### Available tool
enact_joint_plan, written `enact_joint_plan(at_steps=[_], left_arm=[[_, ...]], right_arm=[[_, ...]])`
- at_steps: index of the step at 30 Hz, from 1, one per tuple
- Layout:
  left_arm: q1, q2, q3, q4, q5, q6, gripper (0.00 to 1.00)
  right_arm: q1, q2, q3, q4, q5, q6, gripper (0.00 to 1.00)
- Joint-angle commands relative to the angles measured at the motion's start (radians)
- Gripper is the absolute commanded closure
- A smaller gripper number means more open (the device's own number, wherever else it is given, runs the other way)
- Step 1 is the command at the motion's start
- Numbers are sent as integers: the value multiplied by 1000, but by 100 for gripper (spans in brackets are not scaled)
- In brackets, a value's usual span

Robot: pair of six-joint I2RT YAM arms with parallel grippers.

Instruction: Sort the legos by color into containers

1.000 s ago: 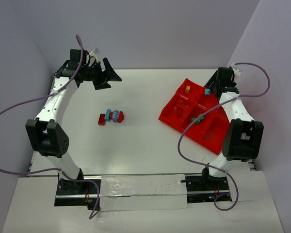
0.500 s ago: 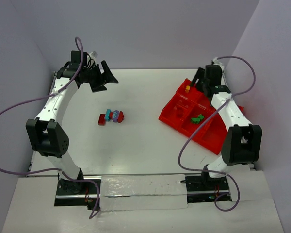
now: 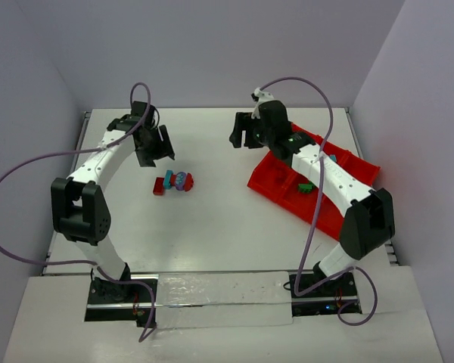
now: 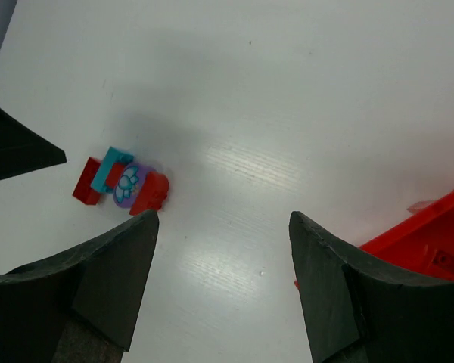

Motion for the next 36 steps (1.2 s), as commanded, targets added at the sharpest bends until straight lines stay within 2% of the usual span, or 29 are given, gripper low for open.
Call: enact_joint_plan(at_steps=[1,4,7,10,12,15,26,30,36], left_arm=[[-14,-11,-61,8,-137,-65,28],[6,-67,-152,65,-159,-91,31],[24,-68,-234,111,-102,-41,33],[12,-54,-278,137,-60,15,30],[-4,-57,-323,144,-83,30,26],[-11,-69,-360,166,-103,26,25],[-11,18,-322,209,-225,47,31],[-10,58,-286,225,-237,59,28],[-9,86,-254,259,-226,70,30]], right_arm=[[36,45,66,-45,-19,-33,23],[53,55,51,-59,-18,-39,23],[57,49,27,-48,-30,-23,23],[60,51,19,-49,-35,-17,23],[60,52,18,-48,-35,-15,23],[60,56,21,-46,-33,-17,22],[60,74,29,-52,-36,-9,22],[60,73,26,-55,-29,-8,22],[60,73,23,-60,-27,-4,22]])
